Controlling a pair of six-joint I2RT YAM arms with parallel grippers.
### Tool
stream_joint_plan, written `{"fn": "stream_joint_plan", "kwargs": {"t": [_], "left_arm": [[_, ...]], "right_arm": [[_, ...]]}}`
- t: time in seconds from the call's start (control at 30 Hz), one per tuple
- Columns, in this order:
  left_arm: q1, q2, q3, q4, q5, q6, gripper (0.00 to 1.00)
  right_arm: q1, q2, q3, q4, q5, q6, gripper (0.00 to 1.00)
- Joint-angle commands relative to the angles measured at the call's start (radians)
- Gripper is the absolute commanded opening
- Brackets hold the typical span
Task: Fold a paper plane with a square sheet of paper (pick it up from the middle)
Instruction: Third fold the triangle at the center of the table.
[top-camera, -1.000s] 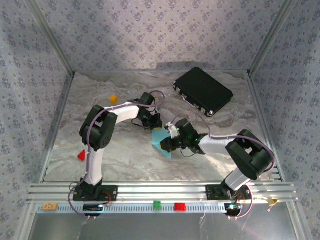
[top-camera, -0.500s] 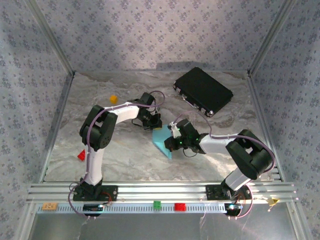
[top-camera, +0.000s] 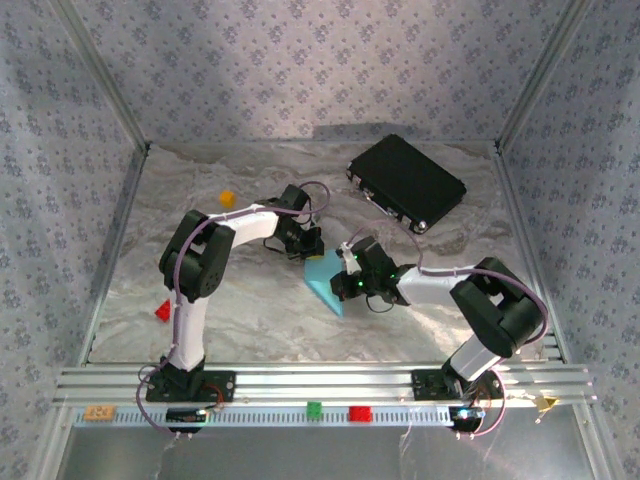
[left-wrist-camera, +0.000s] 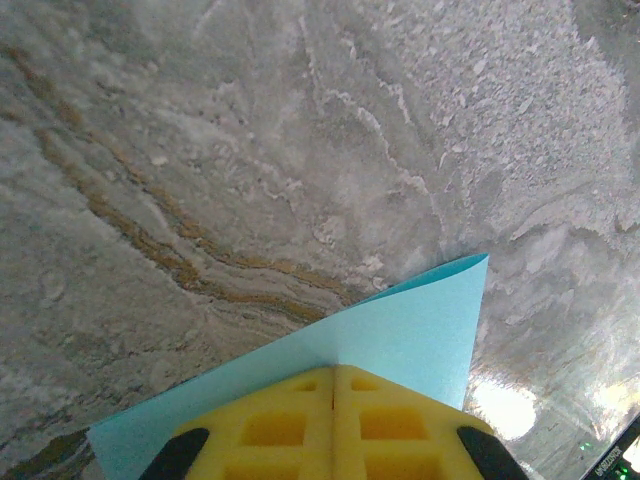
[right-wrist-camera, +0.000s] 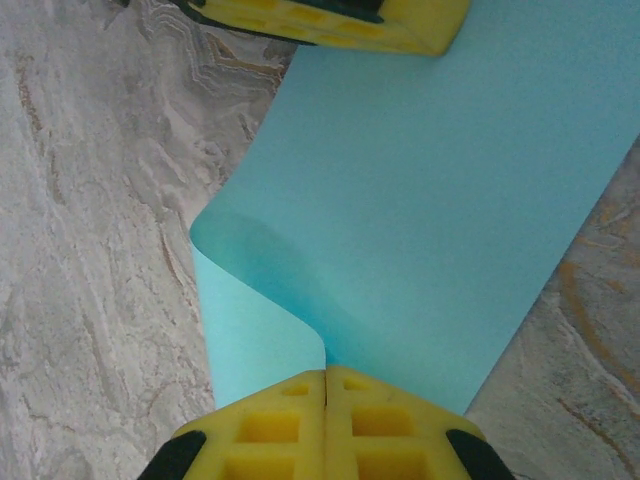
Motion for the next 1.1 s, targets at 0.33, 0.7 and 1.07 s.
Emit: {"fn": "stream_joint_plan", "kwargs": {"t": [0.33, 0.7, 1.07], "left_arm": [[-0.011, 0.008, -0.009, -0.044, -0.029, 0.004, 0.06], [-0.012, 0.004, -0.012, -0.045, -0.029, 0.006, 0.05], [-0.013, 0.002, -0.013, -0.043, -0.03, 0.004, 0.05]], "right_arm": [[-0.004, 0.033, 0.032, -0.021, 0.038, -0.014, 0.01], [-0.004, 0.036, 0.033, -0.029, 0.045, -0.012, 0.01], [-0.004, 0.038, 0.03, -0.036, 0.058, -0.009, 0.01]]}}
